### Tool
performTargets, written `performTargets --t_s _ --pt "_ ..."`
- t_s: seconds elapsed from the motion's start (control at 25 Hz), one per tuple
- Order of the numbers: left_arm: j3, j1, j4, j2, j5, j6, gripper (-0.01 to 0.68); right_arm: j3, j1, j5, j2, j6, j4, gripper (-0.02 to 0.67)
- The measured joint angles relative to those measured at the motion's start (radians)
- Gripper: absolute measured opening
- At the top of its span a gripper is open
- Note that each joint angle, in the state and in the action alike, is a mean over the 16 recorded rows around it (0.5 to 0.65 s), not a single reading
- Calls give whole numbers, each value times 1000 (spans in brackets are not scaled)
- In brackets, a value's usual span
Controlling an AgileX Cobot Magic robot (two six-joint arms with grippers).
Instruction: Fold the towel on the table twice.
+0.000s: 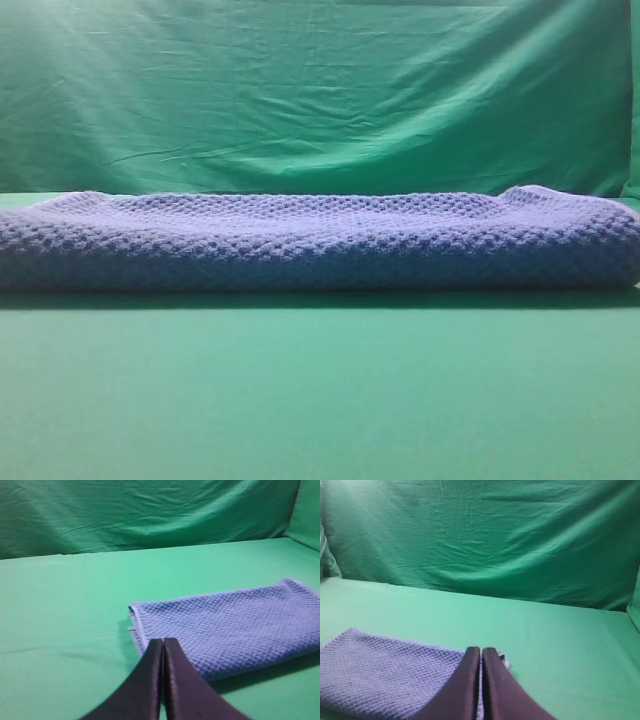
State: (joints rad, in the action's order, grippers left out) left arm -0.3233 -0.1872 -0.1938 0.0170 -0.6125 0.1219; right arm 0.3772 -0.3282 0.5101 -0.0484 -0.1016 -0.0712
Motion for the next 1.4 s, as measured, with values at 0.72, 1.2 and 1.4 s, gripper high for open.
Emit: performTargets --t_s 0.72,1.2,1.4 --pt "142 0 84 0 88 0 0 -256 0 -66 0 -2 2 0" --pt "174 0 82 0 99 0 0 -292 0 -35 0 -2 6 0" --pt "214 0 80 0 117 0 0 -335 0 -65 0 -2 12 0"
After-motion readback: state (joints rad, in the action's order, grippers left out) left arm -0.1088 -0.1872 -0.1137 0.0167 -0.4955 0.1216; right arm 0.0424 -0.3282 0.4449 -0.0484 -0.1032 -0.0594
